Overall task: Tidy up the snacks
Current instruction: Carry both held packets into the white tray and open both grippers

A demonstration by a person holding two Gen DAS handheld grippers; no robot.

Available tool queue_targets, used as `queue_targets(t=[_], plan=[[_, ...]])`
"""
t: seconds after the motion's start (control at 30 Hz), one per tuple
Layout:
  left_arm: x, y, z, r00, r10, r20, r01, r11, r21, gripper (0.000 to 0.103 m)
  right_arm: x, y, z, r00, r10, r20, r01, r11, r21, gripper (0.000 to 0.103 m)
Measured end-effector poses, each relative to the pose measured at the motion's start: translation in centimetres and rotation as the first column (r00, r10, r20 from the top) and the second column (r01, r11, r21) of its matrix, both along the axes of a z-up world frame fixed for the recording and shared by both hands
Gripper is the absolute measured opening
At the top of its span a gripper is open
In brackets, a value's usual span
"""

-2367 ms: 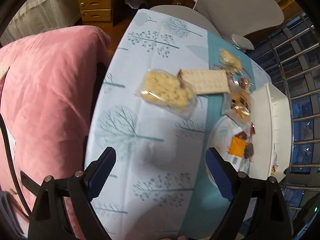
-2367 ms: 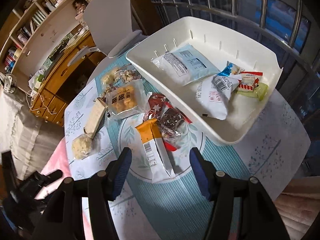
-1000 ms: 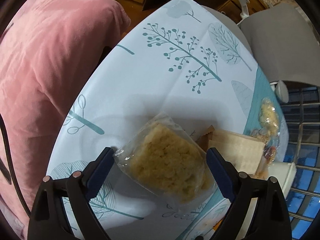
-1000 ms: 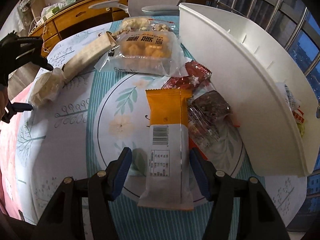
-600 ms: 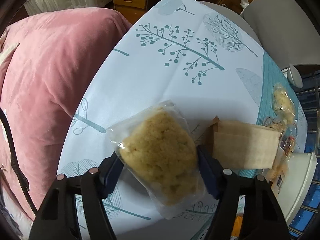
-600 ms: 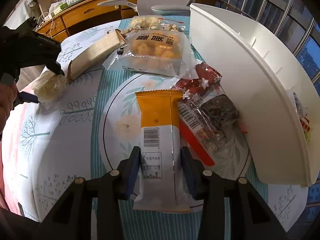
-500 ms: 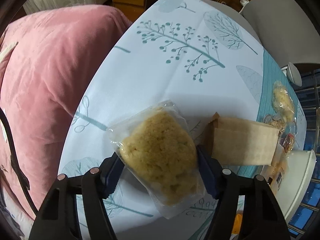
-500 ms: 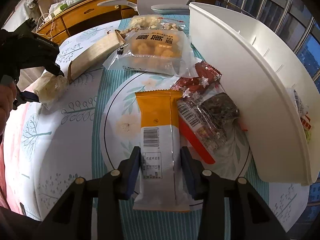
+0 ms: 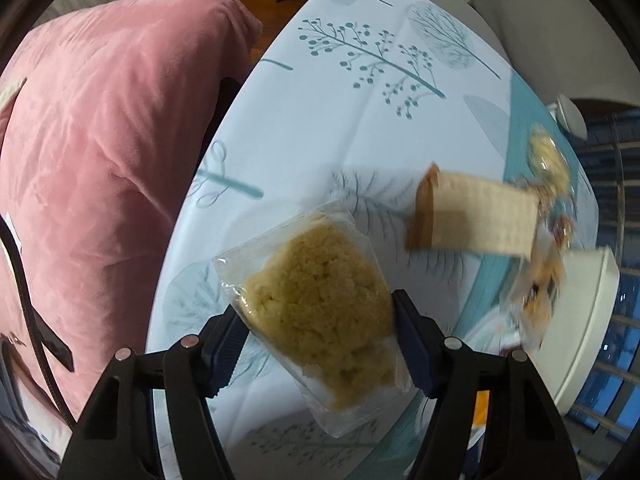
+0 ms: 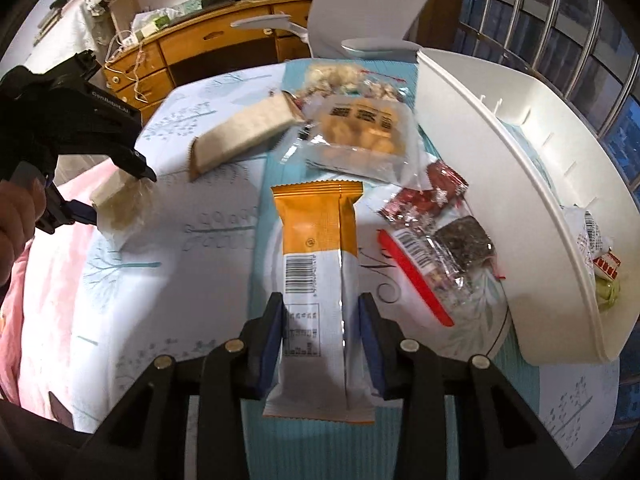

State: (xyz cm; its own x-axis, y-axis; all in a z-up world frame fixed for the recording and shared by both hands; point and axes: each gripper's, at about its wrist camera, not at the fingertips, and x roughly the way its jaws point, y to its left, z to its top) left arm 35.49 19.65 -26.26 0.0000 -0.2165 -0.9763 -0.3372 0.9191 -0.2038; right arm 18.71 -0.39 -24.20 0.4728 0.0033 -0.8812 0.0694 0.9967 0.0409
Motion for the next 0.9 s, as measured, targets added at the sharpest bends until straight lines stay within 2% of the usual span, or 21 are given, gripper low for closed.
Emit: queue_targets(t=[0.23, 0.43, 0.73, 0.9], plan=[[-4.2, -0.2, 1.3, 0.991, -0.125, -0.041, 0.125, 0.992, -0.005, 0.068, -1.5, 0.3, 2.0, 0.999, -0.027, 0.019, 0.026, 0.997, 0.071, 0.037], [-7.9, -0.8, 2.3, 0.976, -0.195, -0.094, 0.192, 0.981, -0.038, 0.068, -2.8, -0.2, 3.8, 0.999, -0.04, 0.03, 0.037, 0.996, 0.081, 0.037], [-11.4, -4.2, 7.1, 0.954, -0.3, -0.018, 0.299, 0.954, -0.031, 0.068, -4.1, -3.0, 6.2, 0.996, -0.071, 0.051, 0.064, 0.99, 0.129, 0.037], [-12.5, -7.2, 9.3, 0.948, -0.318, 0.014, 0.318, 0.948, -0.023, 0.068, -4.8, -5.5, 7.4, 0.995, -0.065, 0.07, 0.054, 0.987, 0.154, 0.037]])
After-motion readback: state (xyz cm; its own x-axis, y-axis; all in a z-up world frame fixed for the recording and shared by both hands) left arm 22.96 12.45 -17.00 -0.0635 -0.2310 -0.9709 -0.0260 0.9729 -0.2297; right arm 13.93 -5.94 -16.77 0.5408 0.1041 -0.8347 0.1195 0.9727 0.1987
